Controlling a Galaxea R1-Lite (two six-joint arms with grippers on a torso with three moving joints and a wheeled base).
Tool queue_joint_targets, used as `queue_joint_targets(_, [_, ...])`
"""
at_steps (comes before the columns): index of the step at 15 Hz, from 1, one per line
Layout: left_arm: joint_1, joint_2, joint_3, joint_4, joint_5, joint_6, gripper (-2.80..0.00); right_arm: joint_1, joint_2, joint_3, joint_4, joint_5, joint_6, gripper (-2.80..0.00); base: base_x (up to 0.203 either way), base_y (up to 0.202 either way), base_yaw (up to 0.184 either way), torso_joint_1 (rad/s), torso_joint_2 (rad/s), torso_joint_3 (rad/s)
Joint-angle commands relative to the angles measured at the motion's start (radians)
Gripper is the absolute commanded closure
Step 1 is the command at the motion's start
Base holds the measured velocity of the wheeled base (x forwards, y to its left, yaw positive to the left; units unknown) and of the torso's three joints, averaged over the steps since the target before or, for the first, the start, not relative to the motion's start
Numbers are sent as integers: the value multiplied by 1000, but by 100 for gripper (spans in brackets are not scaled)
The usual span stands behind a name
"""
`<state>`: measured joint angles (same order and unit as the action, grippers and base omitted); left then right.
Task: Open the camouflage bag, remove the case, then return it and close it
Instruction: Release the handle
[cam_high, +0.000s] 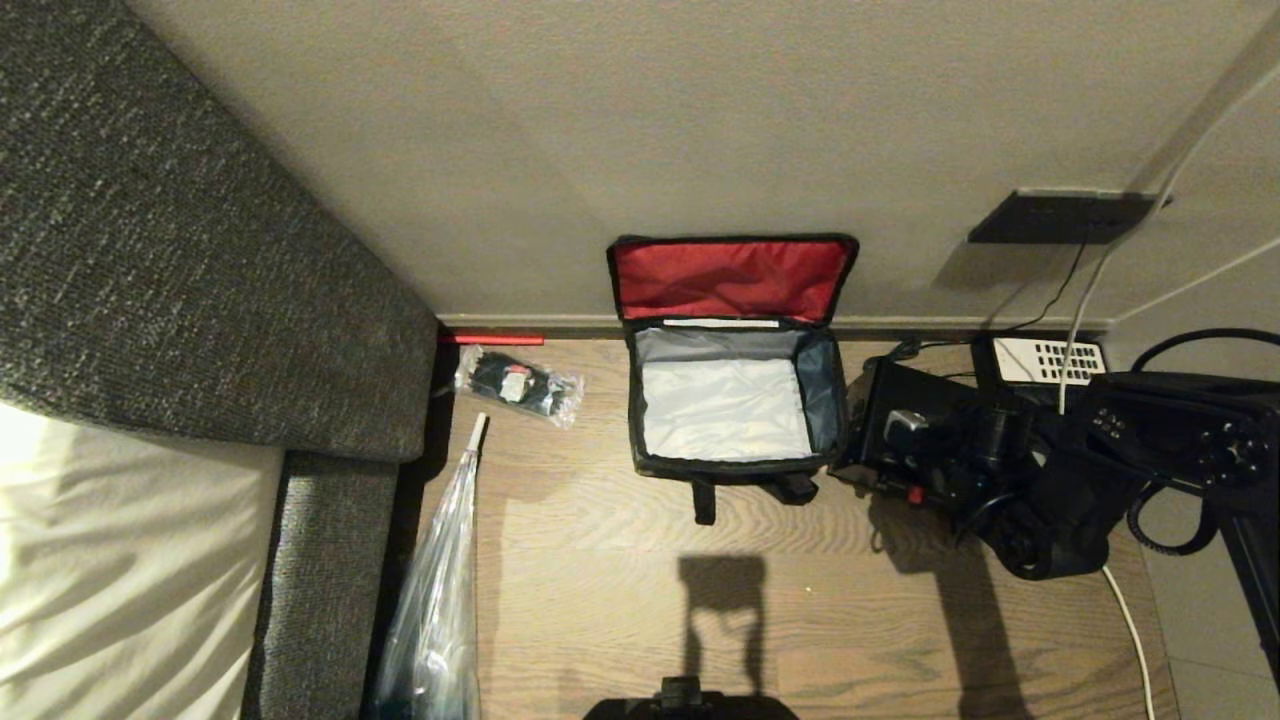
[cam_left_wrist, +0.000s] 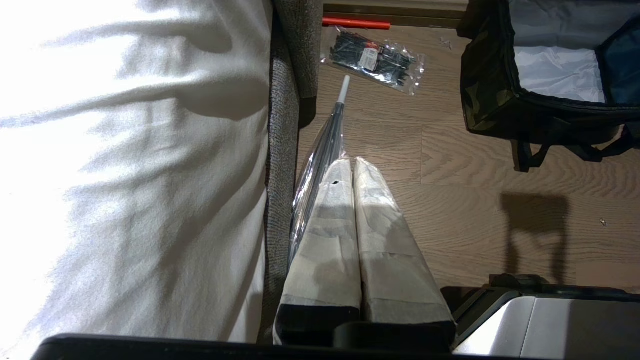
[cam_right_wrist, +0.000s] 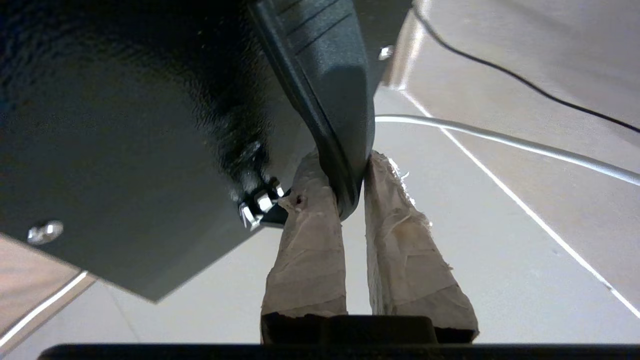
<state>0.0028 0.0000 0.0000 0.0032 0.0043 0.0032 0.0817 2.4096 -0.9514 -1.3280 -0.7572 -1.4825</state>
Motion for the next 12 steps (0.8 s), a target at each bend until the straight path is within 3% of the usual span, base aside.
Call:
queue_joint_targets(1, [0,0,0,0,0,1,0,1,-4,20,16,-2,16,0,0,0,0,0,0,0])
queue_joint_targets(4, [0,0,0,0,0,0,0,3,-10,36,71,-2,56,0,0,0,0,0,0,0])
queue_joint_targets(5, [0,0,0,0,-1,0,0,1,-10,34,82,-2,50,-280,0,0,0,0,0,0])
queue_joint_targets(12, [0,0,0,0,0,0,0,10,-31,110,124,10,61,-280,0,0,0,0,0,0])
